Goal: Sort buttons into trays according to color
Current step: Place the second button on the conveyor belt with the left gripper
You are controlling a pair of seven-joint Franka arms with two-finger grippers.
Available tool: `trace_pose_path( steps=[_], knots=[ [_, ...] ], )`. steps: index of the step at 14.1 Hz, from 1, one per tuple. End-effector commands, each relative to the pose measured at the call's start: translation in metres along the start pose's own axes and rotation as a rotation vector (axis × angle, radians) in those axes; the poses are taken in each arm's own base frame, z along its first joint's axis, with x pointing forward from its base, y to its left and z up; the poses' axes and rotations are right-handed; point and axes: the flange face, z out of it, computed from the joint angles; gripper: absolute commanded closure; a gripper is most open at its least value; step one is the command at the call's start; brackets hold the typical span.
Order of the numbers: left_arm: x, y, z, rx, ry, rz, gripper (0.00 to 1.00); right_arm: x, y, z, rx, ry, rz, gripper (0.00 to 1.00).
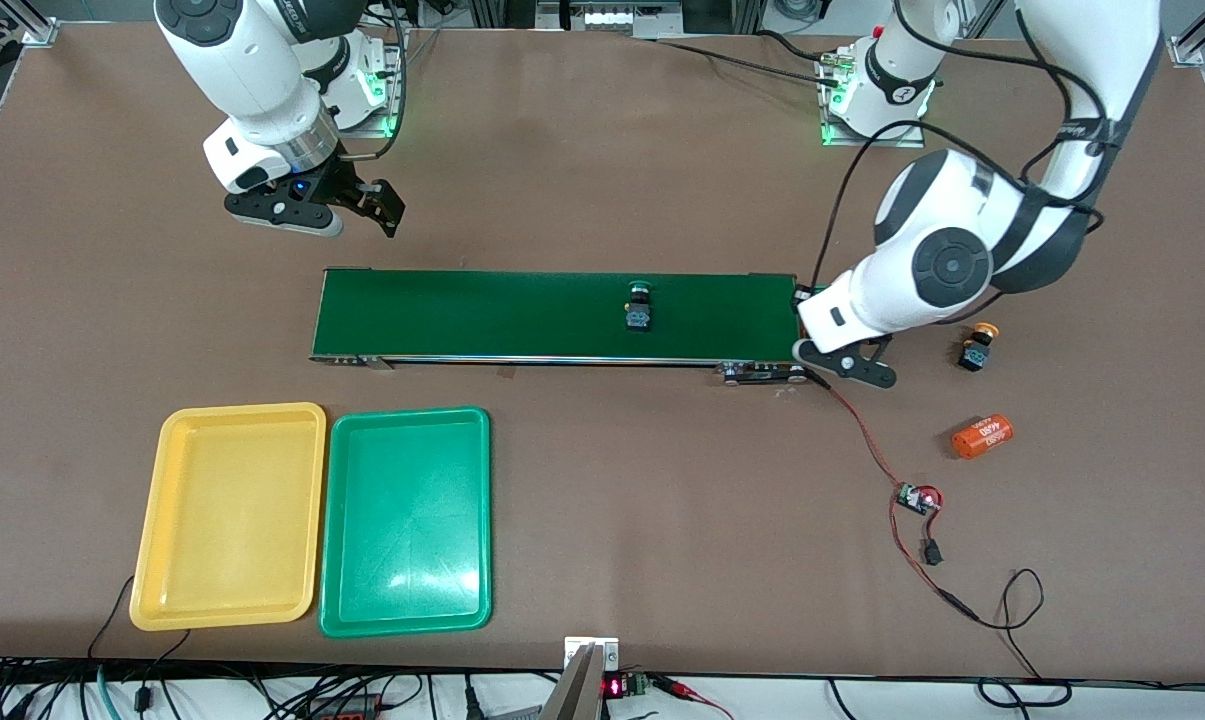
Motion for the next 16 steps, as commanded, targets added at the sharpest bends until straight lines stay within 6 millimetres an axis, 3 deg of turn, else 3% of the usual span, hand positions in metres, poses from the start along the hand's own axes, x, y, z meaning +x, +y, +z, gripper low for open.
trace_pose_path(
  steps=[1,6,10,11,12,13,16],
  knots=[
    [0.013,0.001,0.020,-0.051,0.016,-0.038,0.96,0.001,0.000,-0.003,0.000,0.012,0.012,0.00],
    [0.004,0.054,0.063,-0.054,0.034,-0.080,0.96,0.005,-0.001,-0.006,0.004,0.023,0.011,0.00],
    [0.004,0.060,0.070,-0.060,0.045,-0.074,0.90,0.005,-0.001,-0.007,0.005,0.026,0.009,0.00],
    [0.002,0.060,0.073,-0.058,0.038,-0.073,0.80,0.006,0.000,-0.007,0.003,0.025,0.009,0.00],
    [0.000,0.060,0.075,-0.056,0.030,-0.073,0.46,0.007,0.001,-0.007,0.004,0.026,0.012,0.00],
    [-0.001,0.061,0.073,-0.052,0.030,-0.065,0.00,0.007,0.001,-0.004,0.002,0.022,0.012,0.00],
    [-0.004,0.061,0.046,-0.032,0.070,-0.065,0.00,0.008,0.002,-0.004,0.001,0.021,0.015,0.00]
  ],
)
